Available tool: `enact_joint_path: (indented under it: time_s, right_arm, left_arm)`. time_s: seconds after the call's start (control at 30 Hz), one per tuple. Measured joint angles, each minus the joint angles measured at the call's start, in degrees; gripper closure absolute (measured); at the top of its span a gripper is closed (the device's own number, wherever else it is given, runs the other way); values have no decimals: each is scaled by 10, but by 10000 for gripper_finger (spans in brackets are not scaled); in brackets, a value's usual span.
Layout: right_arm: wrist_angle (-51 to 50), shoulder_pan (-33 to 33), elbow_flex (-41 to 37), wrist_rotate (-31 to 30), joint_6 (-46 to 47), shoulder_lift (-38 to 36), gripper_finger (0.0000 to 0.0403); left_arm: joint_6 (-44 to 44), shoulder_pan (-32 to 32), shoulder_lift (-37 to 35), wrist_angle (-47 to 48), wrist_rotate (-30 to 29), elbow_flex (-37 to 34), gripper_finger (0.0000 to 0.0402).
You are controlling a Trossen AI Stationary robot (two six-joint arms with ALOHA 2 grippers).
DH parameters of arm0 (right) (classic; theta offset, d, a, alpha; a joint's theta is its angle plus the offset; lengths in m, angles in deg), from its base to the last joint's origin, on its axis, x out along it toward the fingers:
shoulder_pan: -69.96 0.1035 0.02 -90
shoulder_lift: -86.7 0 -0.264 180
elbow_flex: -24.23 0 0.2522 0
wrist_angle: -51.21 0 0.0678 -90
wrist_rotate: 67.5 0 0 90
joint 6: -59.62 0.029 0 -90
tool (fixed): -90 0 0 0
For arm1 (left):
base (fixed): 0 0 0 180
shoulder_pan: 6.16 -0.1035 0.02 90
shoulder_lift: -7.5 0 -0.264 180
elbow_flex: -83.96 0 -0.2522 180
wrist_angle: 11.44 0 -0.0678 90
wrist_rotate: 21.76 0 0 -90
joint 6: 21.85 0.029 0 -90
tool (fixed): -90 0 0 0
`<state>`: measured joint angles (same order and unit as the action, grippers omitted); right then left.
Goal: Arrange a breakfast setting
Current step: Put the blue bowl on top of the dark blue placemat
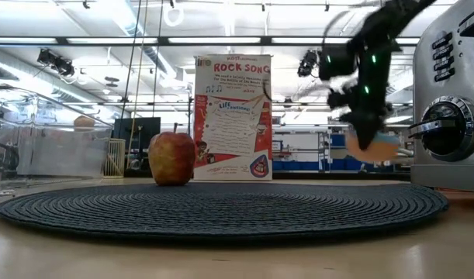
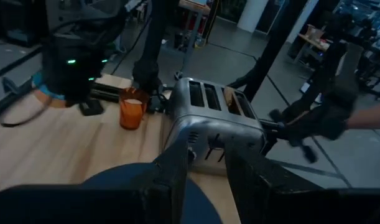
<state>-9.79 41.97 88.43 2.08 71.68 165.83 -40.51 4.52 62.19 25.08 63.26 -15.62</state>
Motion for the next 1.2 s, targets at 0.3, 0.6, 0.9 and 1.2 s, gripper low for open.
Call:
enact_joint_path:
  time_s: [0.3,0.6,0.9,1.2]
  right_arm:
    - [6,210,120,126,1,5,383]
    - [118,401,186,143,100,123,383]
    - [85,442,337,189,-23,300,383]
    - [20,432,432,199,-132,409,383]
  left_arm:
    - [25,3,-48,73,-3,0,287]
    - [47,18,-89,147,-5,1,287]
    - [61,17,-93,162,-5,1,287]
    - [86,17,-93,165,-6,1,287]
